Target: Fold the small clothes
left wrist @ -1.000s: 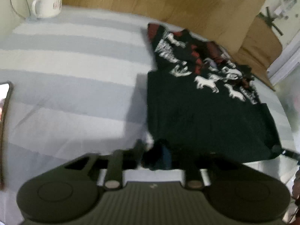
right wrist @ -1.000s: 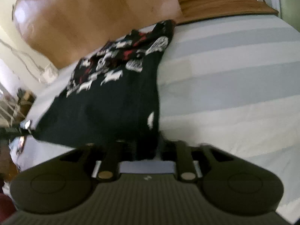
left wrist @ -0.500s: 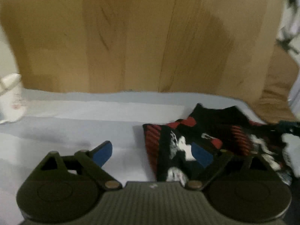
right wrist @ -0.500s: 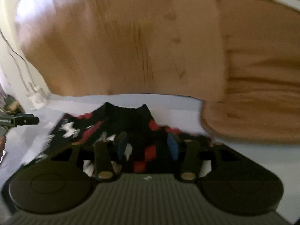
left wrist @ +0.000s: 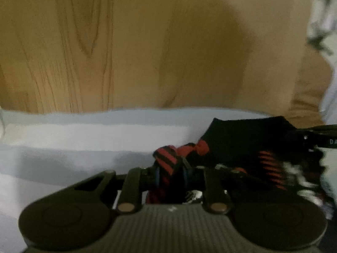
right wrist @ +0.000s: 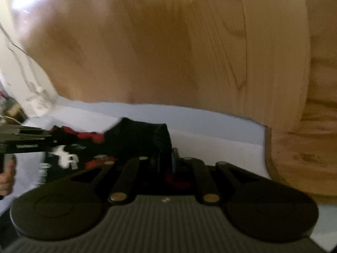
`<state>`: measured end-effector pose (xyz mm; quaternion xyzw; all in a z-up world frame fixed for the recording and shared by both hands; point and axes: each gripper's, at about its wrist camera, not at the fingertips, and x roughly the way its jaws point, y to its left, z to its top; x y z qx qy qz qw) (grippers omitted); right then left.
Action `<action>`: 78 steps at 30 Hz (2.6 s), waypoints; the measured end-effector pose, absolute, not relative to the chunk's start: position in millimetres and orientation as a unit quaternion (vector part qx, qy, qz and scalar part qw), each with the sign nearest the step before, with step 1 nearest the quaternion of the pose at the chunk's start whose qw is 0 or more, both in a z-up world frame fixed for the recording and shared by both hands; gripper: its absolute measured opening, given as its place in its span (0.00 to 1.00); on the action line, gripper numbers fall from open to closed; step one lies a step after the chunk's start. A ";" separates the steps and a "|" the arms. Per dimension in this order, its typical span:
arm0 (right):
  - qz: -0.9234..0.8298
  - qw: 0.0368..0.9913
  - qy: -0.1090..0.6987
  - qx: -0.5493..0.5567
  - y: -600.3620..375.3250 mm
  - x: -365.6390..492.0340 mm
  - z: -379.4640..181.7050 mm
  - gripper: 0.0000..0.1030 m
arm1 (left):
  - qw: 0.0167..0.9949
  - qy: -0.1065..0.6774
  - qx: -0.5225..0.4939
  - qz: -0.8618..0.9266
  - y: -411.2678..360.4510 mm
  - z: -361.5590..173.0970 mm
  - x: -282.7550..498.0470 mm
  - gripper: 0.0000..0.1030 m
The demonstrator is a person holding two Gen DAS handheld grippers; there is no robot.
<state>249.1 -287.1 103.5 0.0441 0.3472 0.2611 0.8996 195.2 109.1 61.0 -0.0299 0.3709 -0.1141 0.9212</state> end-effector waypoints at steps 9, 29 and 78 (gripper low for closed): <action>0.317 0.905 0.284 0.018 -314.2 79.1 150.2 0.12 | 0.944 0.277 0.000 -0.179 120.7 100.0 24.8 0.18; 0.290 0.914 0.280 -0.051 -296.3 -42.3 73.6 0.42 | 0.904 0.359 -0.172 -0.158 173.7 58.8 -11.9 0.77; 0.124 0.952 0.241 0.145 -331.8 -15.5 21.5 0.34 | 0.939 0.343 0.017 -0.022 51.4 31.4 -6.4 0.53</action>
